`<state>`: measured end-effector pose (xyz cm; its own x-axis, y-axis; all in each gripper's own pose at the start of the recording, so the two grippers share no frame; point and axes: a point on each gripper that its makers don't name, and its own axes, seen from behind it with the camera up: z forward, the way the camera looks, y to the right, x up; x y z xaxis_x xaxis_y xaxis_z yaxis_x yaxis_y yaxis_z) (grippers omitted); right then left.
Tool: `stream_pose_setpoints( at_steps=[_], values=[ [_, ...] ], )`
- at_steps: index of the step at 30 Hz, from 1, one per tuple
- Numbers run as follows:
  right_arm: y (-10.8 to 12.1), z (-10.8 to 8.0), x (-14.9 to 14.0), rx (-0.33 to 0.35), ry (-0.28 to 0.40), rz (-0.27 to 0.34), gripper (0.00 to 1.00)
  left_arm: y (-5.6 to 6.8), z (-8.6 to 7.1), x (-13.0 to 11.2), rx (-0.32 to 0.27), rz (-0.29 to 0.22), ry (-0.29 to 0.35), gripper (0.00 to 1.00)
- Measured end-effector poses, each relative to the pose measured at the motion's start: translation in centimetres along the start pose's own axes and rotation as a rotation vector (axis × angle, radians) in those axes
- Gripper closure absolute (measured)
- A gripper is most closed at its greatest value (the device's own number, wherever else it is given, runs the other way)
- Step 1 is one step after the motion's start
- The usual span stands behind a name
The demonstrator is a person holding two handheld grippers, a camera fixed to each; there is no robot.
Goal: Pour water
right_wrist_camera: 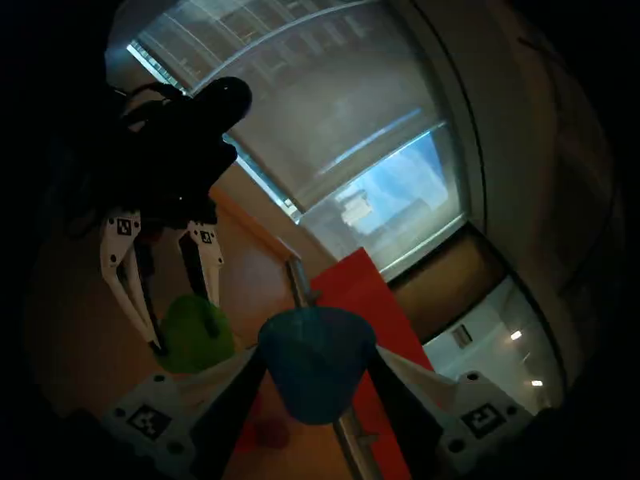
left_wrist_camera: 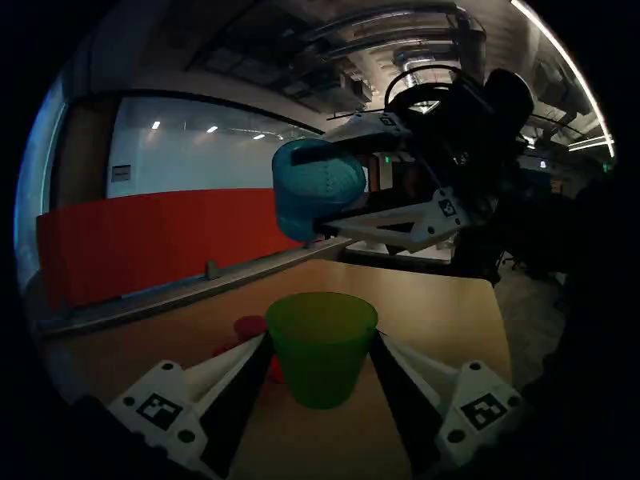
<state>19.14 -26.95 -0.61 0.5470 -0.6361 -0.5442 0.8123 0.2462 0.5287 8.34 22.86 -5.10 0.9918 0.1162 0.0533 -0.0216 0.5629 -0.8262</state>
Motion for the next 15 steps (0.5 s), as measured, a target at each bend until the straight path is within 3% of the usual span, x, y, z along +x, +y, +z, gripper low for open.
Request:
stream_pose_setpoints(
  at_steps=[15],
  values=[
    [0.06, 0.54, 0.57, -0.008, -0.016, -0.113, 0.11, -0.07, 0.07, 0.40, -0.002, 0.000, 0.009, 0.16]
  ],
)
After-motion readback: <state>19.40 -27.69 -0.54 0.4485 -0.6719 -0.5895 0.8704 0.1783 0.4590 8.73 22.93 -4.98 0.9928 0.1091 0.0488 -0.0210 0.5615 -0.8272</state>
